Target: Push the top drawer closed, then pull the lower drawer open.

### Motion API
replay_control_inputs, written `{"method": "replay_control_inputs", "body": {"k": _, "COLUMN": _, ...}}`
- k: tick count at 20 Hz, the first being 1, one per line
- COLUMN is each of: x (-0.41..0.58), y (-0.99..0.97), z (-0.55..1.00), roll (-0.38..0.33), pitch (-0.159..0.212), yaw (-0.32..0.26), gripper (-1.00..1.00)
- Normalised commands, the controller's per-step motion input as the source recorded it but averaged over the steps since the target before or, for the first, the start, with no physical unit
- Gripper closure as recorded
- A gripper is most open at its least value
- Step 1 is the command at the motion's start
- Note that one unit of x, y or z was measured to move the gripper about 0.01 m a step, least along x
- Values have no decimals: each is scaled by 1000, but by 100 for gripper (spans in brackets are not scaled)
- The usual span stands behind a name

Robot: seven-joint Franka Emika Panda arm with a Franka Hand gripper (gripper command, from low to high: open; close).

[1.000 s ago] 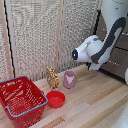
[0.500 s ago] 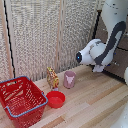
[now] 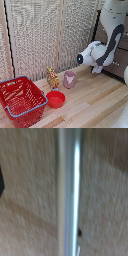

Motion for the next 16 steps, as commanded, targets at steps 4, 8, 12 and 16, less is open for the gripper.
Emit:
{"method": "replay_control_inputs", "body": {"k": 4, "x": 244, "y": -47, "z": -11, "roll": -10, "pitch": 60, "yaw": 47, "gripper": 100}}
{"method": "replay_control_inputs", "body": {"k": 8, "x": 22, "y": -276, "z": 0, "roll": -29, "pitch": 73, "yaw": 46, "gripper": 100}}
{"method": "replay_control_inputs", "body": {"k": 12, "x": 0, "y": -261, "z": 9, "roll": -6, "pitch": 46, "yaw": 35, "gripper": 100}}
{"method": "replay_control_inputs", "body": {"k": 16, "x": 0, "y": -207, "z": 45, "roll": 3, "pitch": 33, "yaw": 64, "gripper": 100}}
